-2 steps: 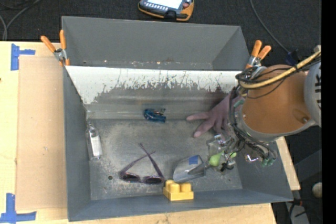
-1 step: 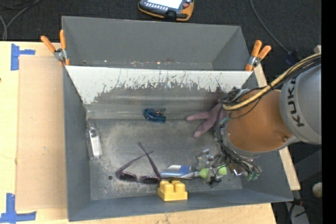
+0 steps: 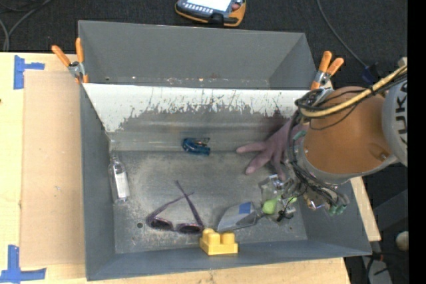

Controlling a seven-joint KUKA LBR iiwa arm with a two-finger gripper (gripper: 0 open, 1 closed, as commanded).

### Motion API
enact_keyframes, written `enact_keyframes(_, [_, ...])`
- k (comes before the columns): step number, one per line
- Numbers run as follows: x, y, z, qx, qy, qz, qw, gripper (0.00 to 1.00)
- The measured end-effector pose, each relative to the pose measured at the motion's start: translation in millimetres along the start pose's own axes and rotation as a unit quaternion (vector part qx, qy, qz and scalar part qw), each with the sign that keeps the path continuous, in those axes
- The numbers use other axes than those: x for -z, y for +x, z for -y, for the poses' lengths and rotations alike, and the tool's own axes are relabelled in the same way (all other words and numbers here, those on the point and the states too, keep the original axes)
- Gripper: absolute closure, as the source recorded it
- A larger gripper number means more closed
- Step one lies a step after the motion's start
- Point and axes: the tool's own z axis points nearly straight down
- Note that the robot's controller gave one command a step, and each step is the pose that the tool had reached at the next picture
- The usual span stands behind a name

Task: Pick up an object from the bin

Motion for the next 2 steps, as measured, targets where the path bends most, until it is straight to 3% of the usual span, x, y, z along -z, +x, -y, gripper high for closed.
enact_keyframes(1, [-79, 1.5, 1, -0.005, -0.002, -0.0045, 1.0000, 1.00])
enact_keyframes(2, [-3, -3.2, 3, -0.001, -0.001, -0.0029, 1.0000, 1.00])
